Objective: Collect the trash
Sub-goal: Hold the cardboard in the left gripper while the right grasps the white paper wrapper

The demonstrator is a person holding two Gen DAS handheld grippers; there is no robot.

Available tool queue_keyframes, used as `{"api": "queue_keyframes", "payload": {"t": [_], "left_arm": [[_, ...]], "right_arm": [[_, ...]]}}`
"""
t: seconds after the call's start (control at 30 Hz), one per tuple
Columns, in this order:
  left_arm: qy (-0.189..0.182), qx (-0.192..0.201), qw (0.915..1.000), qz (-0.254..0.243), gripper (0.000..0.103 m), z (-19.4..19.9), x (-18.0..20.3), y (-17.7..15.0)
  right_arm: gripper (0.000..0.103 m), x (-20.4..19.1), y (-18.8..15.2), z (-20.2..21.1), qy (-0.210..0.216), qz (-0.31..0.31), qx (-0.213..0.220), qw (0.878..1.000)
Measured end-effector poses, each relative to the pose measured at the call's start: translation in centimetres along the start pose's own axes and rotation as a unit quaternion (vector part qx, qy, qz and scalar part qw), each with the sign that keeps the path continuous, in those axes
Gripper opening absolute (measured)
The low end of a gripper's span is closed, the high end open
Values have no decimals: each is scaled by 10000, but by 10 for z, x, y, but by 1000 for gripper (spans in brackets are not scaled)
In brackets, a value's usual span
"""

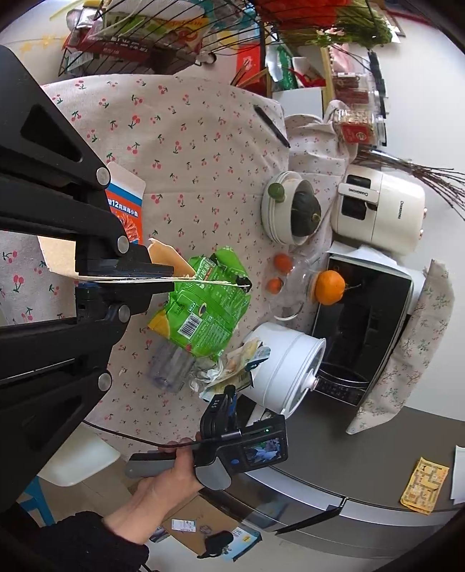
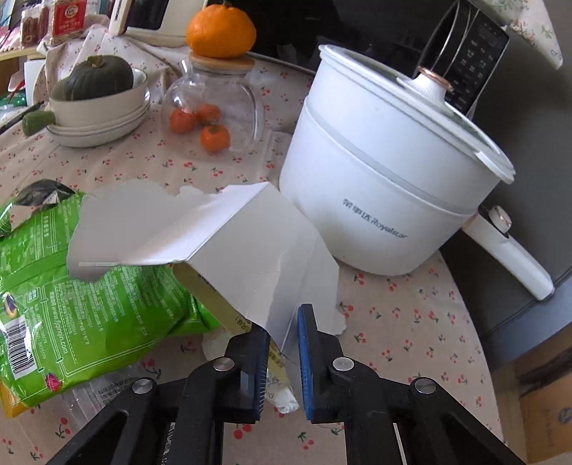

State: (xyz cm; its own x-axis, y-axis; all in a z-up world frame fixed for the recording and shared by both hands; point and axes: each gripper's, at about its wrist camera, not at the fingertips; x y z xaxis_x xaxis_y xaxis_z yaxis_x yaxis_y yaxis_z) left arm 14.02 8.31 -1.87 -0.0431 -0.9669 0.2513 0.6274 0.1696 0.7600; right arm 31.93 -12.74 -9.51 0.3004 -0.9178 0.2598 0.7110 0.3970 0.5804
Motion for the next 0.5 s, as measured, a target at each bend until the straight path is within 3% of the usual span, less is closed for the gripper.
{"api": "queue_keyframes", "payload": {"t": [0.33, 0.43, 0.5], "left_arm": [[-350, 127, 9989, 289, 0, 15, 2, 1], [-451, 159, 9982, 364, 0, 19, 4, 1], [-518, 160, 9977, 396, 0, 21, 6, 0]], "right_arm": [[1, 58, -5, 62, 798, -1154, 199, 9899], [1, 77, -15, 77, 1366, -1732, 109, 9753], [2, 88, -25, 85, 1881, -2158, 5, 9582]]}}
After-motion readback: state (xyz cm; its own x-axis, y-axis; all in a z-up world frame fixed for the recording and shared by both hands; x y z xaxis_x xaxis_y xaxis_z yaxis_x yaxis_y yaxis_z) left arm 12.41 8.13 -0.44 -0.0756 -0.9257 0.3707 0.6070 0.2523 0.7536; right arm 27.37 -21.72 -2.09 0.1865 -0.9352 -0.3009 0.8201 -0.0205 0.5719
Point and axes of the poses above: each gripper's, at about its wrist camera, not at the fingertips, and z roughly against the way its jaws point, x to its right, y to its top, and after that the axes turned 1 degree about y, right-handed
